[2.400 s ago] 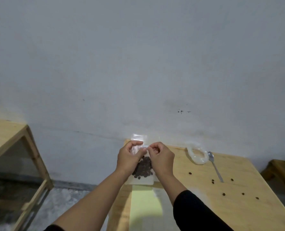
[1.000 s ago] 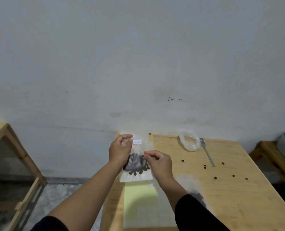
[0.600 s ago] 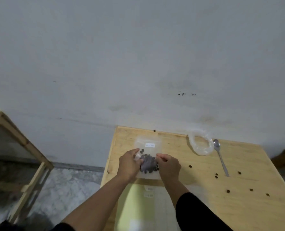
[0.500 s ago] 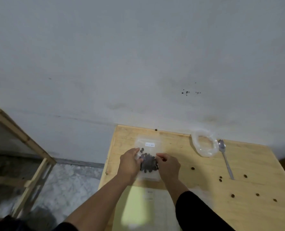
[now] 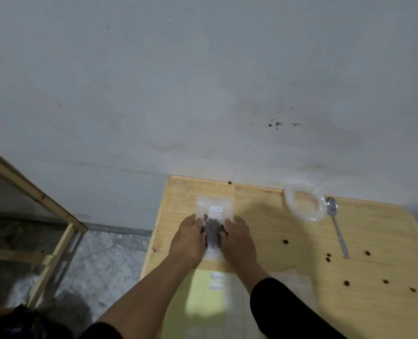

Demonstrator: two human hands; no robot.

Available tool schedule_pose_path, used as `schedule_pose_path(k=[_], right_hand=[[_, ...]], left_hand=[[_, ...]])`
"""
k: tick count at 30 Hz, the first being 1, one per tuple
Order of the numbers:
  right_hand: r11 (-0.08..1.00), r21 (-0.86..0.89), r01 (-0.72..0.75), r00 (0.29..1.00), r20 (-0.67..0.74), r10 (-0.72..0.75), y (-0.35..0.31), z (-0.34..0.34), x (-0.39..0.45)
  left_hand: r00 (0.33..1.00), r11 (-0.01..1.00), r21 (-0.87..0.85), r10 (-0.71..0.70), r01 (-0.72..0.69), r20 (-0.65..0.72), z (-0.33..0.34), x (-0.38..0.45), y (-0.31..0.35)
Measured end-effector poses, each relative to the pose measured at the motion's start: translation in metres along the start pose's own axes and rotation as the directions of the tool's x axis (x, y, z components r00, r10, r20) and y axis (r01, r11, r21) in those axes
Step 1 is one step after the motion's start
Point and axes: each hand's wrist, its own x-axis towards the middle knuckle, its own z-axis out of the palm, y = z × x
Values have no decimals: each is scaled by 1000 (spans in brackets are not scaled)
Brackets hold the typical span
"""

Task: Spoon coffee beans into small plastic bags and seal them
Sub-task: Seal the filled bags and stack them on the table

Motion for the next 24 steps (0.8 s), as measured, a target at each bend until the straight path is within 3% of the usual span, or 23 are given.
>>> schedule_pose_path(k=[5,11,18,24], right_hand=[[928,-342,147,987,113,-115,15,18,-3],[861,-458,219,962,-43,-268,-11,-26,-57],[887,-462,-5,988,-140,-68,29,-56,-120],[899,-395,-188,969,-225,105,89,-66,-164]], left_hand=[[996,961,265,86,-78,-18,-14,-13,1],[957,905,361,274,-225,-91,-27,-38,16],[884,840,336,466,-426,-45,3,-78,57],[823,770,304,558,-561,107,48,-113,84]])
